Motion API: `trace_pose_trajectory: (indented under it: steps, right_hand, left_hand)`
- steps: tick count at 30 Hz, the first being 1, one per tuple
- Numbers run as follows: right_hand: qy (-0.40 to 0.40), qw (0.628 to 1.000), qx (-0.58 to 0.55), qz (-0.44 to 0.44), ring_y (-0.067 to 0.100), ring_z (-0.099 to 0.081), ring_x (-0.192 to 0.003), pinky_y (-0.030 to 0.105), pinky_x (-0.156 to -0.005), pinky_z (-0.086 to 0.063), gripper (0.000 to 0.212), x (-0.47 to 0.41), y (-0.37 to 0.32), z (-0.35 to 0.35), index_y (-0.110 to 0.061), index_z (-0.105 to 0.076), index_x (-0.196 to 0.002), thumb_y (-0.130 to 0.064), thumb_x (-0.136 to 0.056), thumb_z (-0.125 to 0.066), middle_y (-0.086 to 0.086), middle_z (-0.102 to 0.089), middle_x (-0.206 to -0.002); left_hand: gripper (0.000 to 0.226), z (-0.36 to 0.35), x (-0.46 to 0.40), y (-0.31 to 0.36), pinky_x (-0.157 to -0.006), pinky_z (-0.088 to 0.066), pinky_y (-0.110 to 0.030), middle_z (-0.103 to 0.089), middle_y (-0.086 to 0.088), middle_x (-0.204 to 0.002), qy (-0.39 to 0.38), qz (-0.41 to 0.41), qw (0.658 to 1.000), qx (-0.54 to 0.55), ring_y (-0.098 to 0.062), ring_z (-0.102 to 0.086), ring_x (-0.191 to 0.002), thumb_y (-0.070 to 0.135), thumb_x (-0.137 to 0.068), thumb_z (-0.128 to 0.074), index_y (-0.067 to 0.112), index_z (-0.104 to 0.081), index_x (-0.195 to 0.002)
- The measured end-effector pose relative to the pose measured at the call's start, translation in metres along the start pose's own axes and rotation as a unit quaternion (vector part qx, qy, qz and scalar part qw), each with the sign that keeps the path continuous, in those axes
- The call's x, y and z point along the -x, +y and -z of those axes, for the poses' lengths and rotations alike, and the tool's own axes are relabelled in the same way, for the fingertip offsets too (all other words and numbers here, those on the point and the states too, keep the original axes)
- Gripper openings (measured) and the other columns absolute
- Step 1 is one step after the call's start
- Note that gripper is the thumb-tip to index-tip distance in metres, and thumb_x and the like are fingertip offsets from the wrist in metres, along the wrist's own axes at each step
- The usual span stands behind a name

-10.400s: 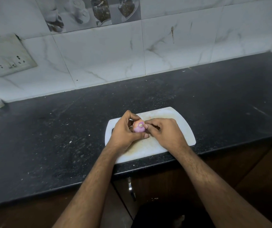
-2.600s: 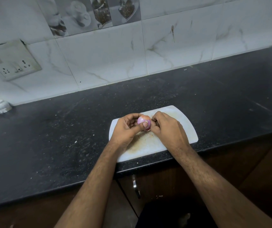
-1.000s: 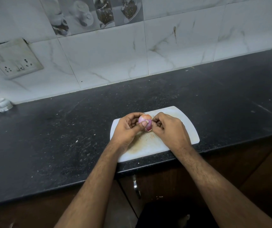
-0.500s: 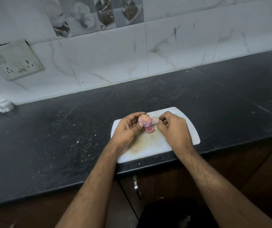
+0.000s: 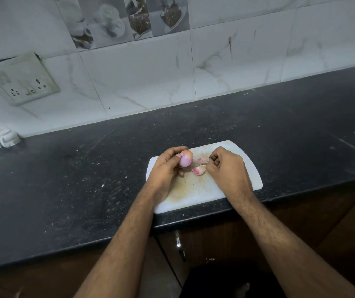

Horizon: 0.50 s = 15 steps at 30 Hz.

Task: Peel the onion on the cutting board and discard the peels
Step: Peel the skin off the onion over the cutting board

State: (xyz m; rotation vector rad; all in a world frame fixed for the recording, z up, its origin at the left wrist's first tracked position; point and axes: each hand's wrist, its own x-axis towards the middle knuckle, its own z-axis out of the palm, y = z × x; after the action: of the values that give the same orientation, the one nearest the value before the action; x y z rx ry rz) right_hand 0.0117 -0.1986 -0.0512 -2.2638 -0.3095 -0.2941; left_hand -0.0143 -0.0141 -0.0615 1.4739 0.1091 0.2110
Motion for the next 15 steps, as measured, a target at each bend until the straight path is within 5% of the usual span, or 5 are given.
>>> trace_pose_trajectory:
  steps: [6, 11, 15]
  right_hand:
    - [-0.020, 0.999, 0.025, 0.026, 0.011, -0.063, -0.068, 0.036, -0.064, -0.057, 0.008, -0.0003, 0.0011, -0.0006, -0.022, -0.069, -0.094, -0.025, -0.097, -0.063, -0.010, -0.067, -0.075]
    - [-0.032, 0.996, 0.021, 0.079, 0.012, -0.063, -0.070, 0.029, -0.060, -0.047, 0.029, -0.0005, 0.0029, -0.0023, -0.024, -0.069, -0.089, -0.040, -0.105, -0.050, -0.010, -0.067, -0.074]
    - [-0.018, 0.992, -0.014, 0.124, 0.011, -0.064, -0.083, 0.031, -0.073, -0.054, 0.023, -0.0001, 0.0026, -0.0012, -0.021, -0.072, -0.107, -0.038, -0.102, -0.058, -0.010, -0.072, -0.096]
  left_hand:
    - [0.029, -0.0016, 0.0036, 0.0030, -0.062, -0.049, -0.025, -0.075, -0.013, -0.112, -0.002, -0.008, 1.000, -0.002, -0.016, -0.066, -0.084, 0.008, -0.110, -0.044, 0.002, -0.068, -0.127]
    - [0.024, -0.0005, 0.0036, 0.0007, -0.077, -0.053, -0.028, -0.078, -0.003, -0.110, -0.011, -0.031, 0.998, -0.046, -0.013, -0.069, -0.093, 0.018, -0.104, -0.064, 0.013, -0.070, -0.126]
    - [0.035, 0.0001, 0.0054, 0.0013, -0.088, -0.058, -0.036, -0.078, -0.010, -0.115, -0.026, -0.041, 0.998, -0.051, -0.024, -0.070, -0.103, 0.025, -0.094, -0.076, 0.011, -0.071, -0.126]
